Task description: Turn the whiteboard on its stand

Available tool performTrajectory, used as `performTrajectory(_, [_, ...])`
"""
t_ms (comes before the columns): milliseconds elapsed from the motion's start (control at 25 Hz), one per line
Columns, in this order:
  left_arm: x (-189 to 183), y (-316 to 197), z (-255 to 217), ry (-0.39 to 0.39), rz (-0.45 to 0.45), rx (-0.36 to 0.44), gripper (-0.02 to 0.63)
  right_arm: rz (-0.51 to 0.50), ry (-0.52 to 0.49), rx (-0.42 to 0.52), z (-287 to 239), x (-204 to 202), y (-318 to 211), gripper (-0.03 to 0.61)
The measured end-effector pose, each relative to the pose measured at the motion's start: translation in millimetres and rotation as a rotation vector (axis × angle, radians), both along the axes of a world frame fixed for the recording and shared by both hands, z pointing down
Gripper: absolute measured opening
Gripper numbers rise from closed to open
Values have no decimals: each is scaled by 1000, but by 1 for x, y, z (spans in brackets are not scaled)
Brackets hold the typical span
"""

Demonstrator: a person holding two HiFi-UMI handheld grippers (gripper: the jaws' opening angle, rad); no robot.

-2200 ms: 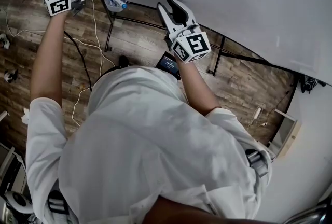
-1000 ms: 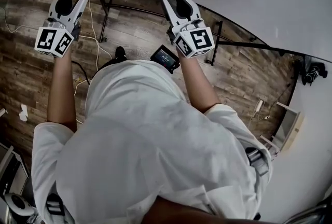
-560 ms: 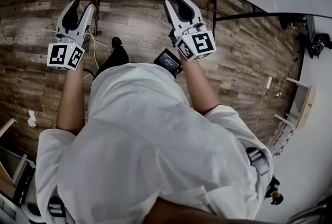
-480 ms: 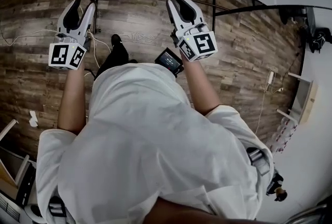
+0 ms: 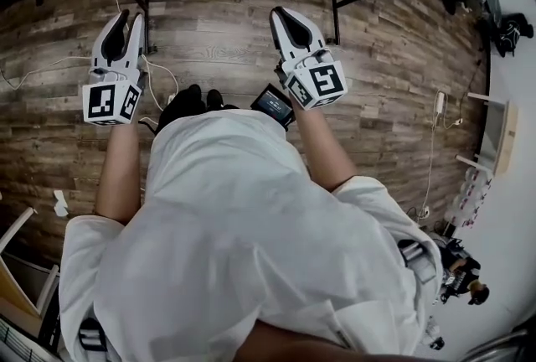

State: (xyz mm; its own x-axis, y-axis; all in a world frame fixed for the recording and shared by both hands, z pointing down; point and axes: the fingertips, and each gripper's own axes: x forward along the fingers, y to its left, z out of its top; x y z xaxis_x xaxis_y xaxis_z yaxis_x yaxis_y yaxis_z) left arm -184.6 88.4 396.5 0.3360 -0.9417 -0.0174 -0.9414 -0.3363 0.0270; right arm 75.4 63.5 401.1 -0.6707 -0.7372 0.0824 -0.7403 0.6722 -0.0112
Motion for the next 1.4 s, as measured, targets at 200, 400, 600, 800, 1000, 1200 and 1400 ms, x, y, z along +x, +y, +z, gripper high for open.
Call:
performTrajectory(200, [-12, 8, -9, 4, 12, 25, 23, 40, 34, 10, -13, -4, 18, 2])
performTrajectory(400, [-16, 22, -27, 25, 70, 69, 12, 78, 66, 36, -34, -16, 40, 0])
performTrajectory(600, [-23, 35, -22, 34, 126, 69, 12, 154, 68, 64, -45, -29, 58, 0])
performTrajectory(800, [-21, 41, -20, 24, 162, 66, 12, 189, 68, 41, -31, -30, 76, 0])
performTrajectory(1000, [-12, 49, -12, -3, 179, 41, 12, 200, 37, 46, -26, -23, 90, -2])
performTrajectory(1200, [5, 64, -9, 60, 210, -10, 12, 204, 31, 38, -18, -11, 96, -3])
performTrajectory(1400, [46, 78, -5, 6, 239, -25, 12, 214, 23, 51, -20, 15, 113, -3])
